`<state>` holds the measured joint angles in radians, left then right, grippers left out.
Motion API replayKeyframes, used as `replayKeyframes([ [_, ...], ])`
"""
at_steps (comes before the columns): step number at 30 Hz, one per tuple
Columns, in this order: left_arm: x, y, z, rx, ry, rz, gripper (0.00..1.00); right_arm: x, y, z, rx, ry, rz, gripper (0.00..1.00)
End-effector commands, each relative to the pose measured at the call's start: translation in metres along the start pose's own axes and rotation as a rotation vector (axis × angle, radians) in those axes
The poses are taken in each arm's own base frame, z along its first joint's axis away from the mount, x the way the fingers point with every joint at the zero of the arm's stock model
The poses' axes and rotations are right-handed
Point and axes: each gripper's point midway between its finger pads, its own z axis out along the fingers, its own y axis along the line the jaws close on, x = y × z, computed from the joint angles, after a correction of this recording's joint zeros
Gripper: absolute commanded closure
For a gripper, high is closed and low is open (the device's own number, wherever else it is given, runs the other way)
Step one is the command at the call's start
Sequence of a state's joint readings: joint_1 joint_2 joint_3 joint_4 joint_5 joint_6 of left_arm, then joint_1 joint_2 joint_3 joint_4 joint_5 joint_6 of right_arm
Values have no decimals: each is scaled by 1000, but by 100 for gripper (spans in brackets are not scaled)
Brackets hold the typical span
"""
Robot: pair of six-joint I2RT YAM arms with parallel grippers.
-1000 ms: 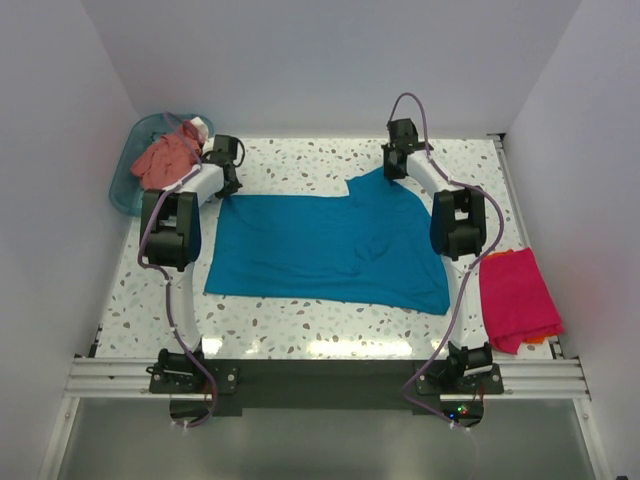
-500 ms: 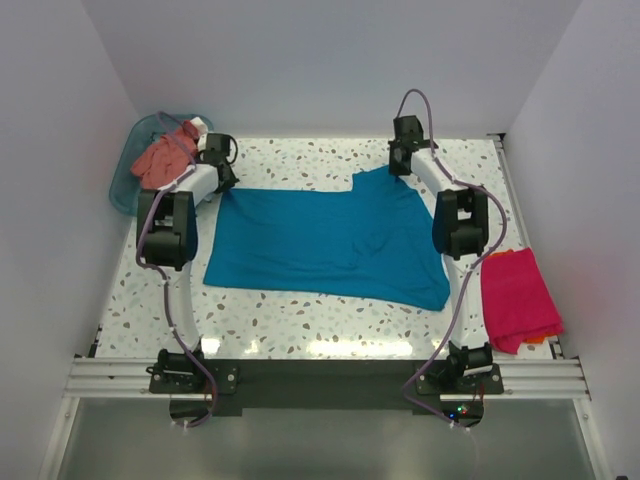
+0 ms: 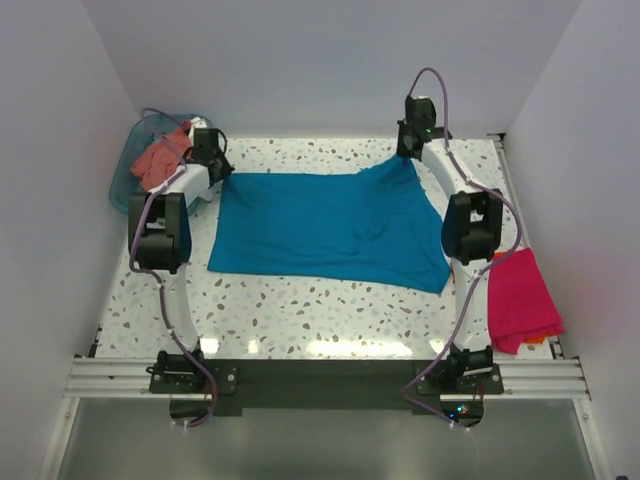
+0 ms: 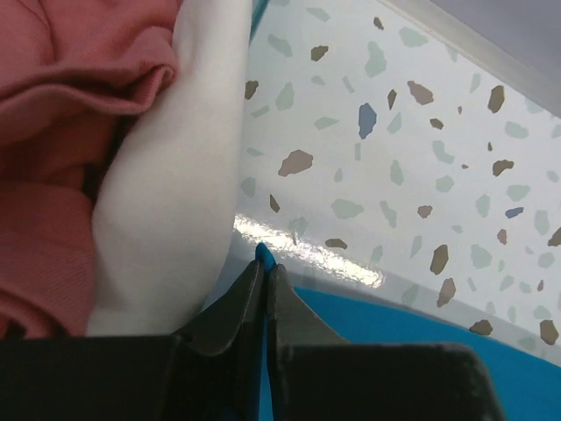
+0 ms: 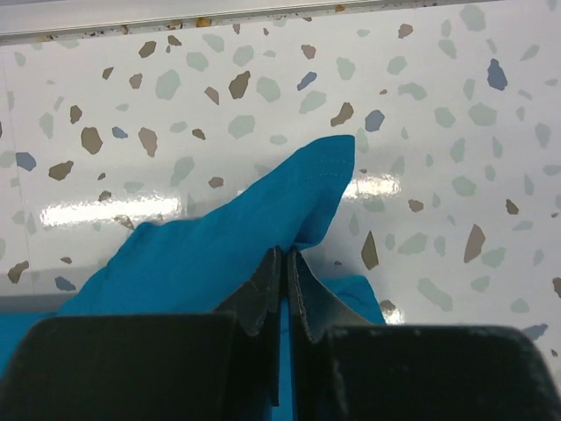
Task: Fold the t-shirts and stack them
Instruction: Fold the tshirt
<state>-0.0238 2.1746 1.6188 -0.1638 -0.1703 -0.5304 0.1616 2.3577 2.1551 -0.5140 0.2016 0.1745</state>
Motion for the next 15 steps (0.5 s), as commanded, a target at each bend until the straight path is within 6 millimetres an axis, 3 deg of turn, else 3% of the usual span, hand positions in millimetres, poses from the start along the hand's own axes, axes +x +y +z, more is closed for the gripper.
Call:
replayKeyframes([
  [1,-55,-17,-34,98,-154,-40,100,-57,-14,-55,28,-155,33,98],
  [3,-59,-17,-42,103,-170,-46,100,-50,-18,-60,37,-141,39,98],
  [4,-56,-14,-44,97,-165,-47,100,-58,-18,-74,30,-162,48,98],
  [11,-46,-3,-67,87,-154,-66,100,-19,-29,-104,39,-116,91,99],
  [13,-35,3,-69,72,-135,-66,100,-9,-31,-111,37,-104,104,99],
  [14,-37,4,-75,73,-141,-72,100,9,-32,-110,38,-70,115,99],
  [15,-35,7,-77,67,-137,-73,100,7,-32,-122,28,-87,128,100],
])
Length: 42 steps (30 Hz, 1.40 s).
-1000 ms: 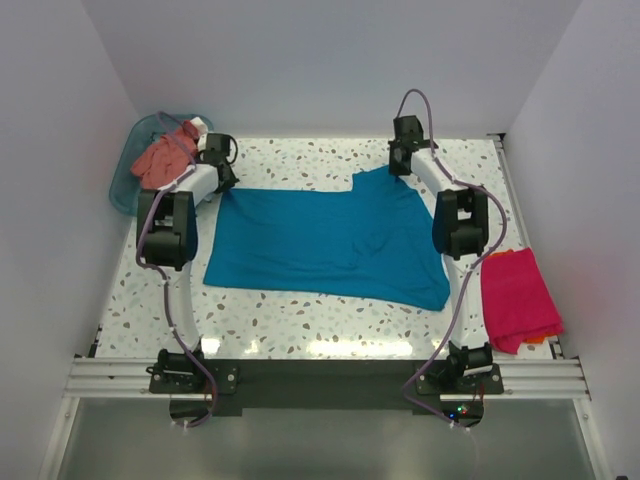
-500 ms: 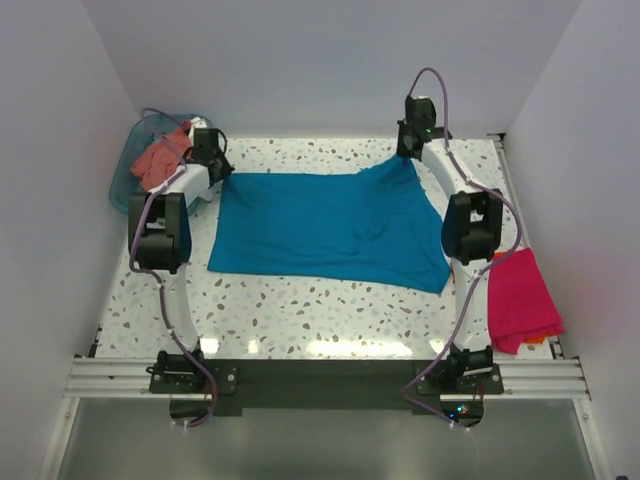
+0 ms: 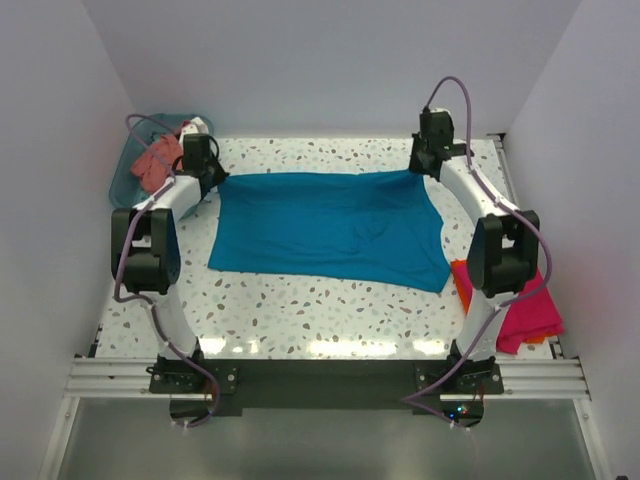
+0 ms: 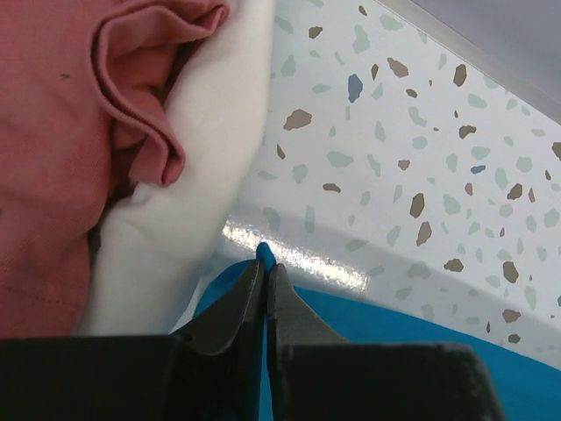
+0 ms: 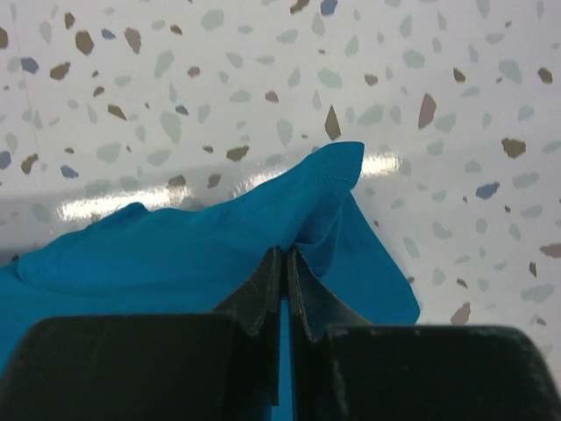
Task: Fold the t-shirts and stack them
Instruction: Fold the tshirt
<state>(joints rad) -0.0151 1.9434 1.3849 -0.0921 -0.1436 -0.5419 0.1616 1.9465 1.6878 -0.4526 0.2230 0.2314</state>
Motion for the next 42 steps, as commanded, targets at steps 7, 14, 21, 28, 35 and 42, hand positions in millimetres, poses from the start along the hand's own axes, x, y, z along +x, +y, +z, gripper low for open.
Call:
replayKeyframes([
  [7,-6,17,-48,-12,-60,-66,100,45,-17,-54,-2,-2,130,100],
  [14,21,33,-69,-33,-22,-104,100,90,-19,-81,-35,42,176,100],
  [21,69,57,-92,-73,53,-165,96,138,-19,-103,-106,81,240,85],
  [28,71,57,-128,5,-19,-211,32,142,-16,-131,-197,6,248,29],
  [35,64,44,-120,31,18,-184,39,118,-14,-107,-141,6,228,31],
  [42,82,16,-85,41,141,-98,53,117,2,-61,-130,86,223,39],
])
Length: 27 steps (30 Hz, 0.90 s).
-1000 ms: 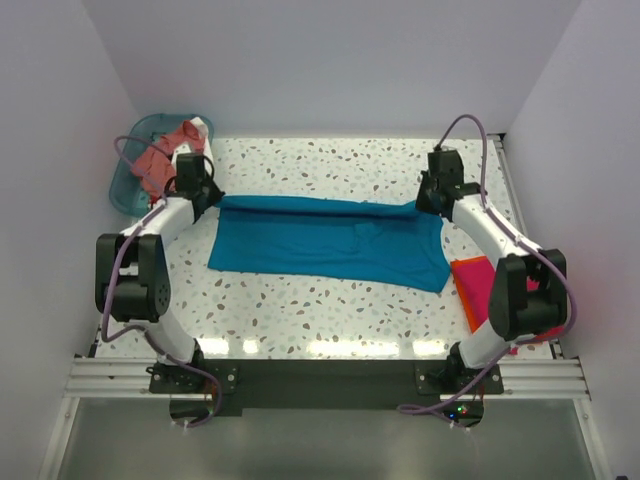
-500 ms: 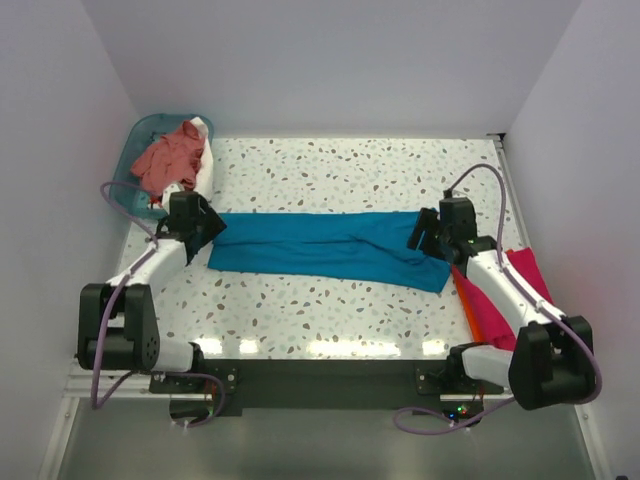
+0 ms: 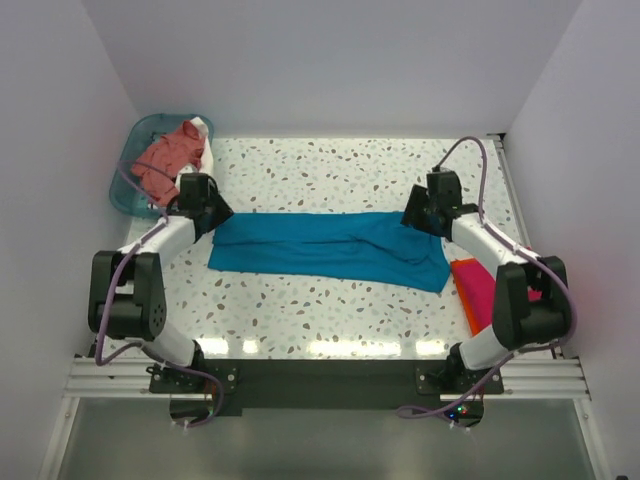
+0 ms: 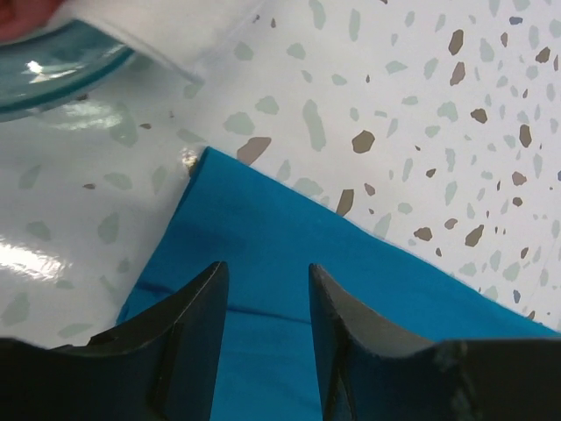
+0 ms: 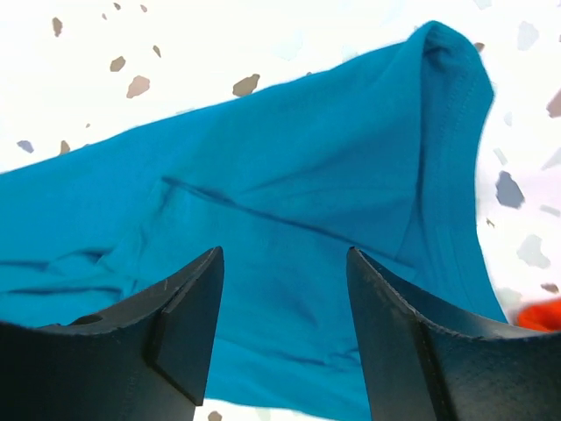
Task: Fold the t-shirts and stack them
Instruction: Fold the tshirt
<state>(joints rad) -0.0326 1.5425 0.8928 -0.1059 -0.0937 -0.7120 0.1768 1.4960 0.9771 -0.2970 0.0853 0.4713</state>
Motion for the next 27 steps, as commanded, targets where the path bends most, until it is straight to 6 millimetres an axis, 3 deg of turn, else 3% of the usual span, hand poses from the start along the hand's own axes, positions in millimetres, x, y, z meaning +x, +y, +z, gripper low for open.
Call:
replayKeyframes([
  [1,1,-22,11,42,38,54,54,-24,21,17,-47,-38,3,39],
  [5,17,-29,22,45,81,83,55,-20,41,35,-74,-7,-24,39],
  [9,27,-24,28,13,101,96,55,-14,60,41,-78,5,-55,39],
  [11,27,-20,29,-13,102,100,55,-7,60,38,-30,10,-63,39],
  [15,32,-7,37,-82,120,114,57,10,39,25,59,18,1,39],
  [16,34,-4,38,-97,129,117,58,26,28,24,88,44,25,39],
  [18,40,2,41,-129,153,131,60,36,19,20,113,50,48,39],
  [23,56,22,41,-230,181,140,65,62,-6,32,188,126,87,39],
  [25,64,30,40,-258,193,136,67,71,-7,42,177,183,104,38],
  [27,73,39,35,-284,199,126,69,67,-11,49,168,201,129,39],
])
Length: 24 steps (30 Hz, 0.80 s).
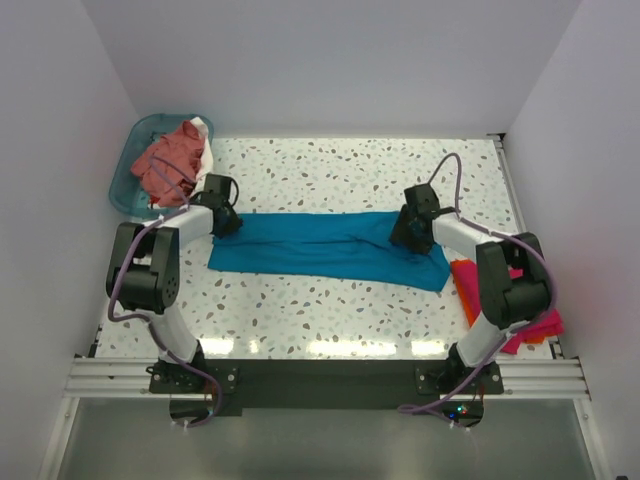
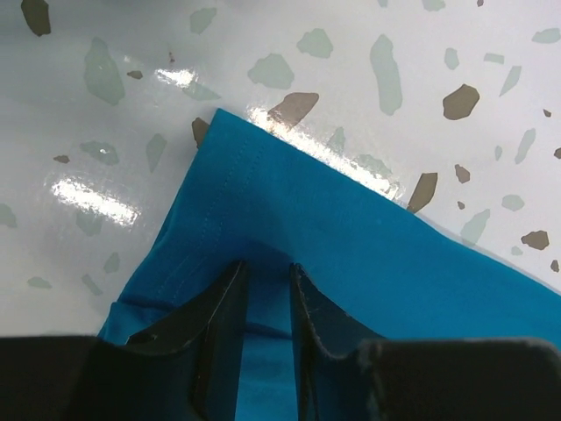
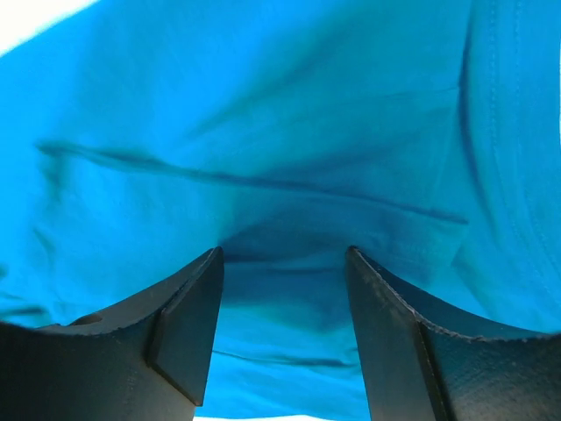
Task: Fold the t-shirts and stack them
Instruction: Fold the tshirt
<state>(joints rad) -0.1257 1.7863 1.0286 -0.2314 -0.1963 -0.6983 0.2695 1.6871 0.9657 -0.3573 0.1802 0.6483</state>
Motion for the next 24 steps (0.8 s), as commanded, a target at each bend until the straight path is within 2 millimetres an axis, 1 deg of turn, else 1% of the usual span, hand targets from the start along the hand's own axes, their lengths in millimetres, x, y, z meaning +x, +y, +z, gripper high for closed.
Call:
replayKeyframes([
  [1,31,30,1,-117,60,1,70,-9,-3,19,-6,39,76,39],
  [2,37,36,-1,-123,64,-4,70,-12,-3,22,-5,46,79,39],
  [3,41,38,-2,-124,69,-7,70,-25,3,23,-23,33,74,39],
  [4,44,39,-4,-120,74,-13,70,-28,3,25,-18,51,68,39],
  [5,53,46,-6,-128,90,-16,71,-28,0,37,5,77,67,39],
  [6,54,44,-12,-107,82,-30,71,-35,2,39,8,74,62,38],
  [7,68,45,-14,-88,108,-29,71,-56,12,39,-13,50,42,38],
  [8,73,46,-18,-80,116,-34,71,-53,12,55,10,90,23,38],
  [9,76,41,-24,-52,114,-47,71,-84,29,52,-17,39,-7,38],
  [10,82,40,-27,-39,118,-47,71,-87,31,58,-10,58,-25,37],
  [11,101,45,-30,-46,149,-33,71,-94,38,62,-22,62,-41,37],
  [12,107,41,-37,-19,156,-54,71,-115,51,74,-38,37,-75,37],
  [13,115,39,-40,-3,166,-59,71,-118,57,77,-45,51,-101,37],
  [14,135,38,-45,5,196,-31,71,-126,67,80,-67,41,-127,35],
  [15,142,33,-52,24,200,-43,71,-142,81,91,-91,12,-171,35],
  [16,151,29,-58,34,208,-33,71,-146,84,92,-89,13,-195,34],
  [17,172,23,-67,59,230,18,70,-150,93,95,-97,3,-223,34],
  [18,179,14,-75,90,230,6,69,-156,100,96,-111,-13,-251,30],
  [19,189,9,-82,106,242,20,67,-167,112,96,-122,-44,-301,28],
  [20,206,1,-91,143,261,70,62,-173,117,95,-123,-62,-322,25],
  [21,210,-7,-98,175,262,83,59,-178,123,92,-128,-80,-344,20],
  [22,214,-12,-104,197,267,110,56,-187,133,84,-135,-117,-382,16],
  [23,215,-21,-110,227,263,141,50,-193,136,79,-135,-136,-396,13],
  [24,209,-26,-115,250,242,178,48,-199,141,70,-140,-162,-412,8],
])
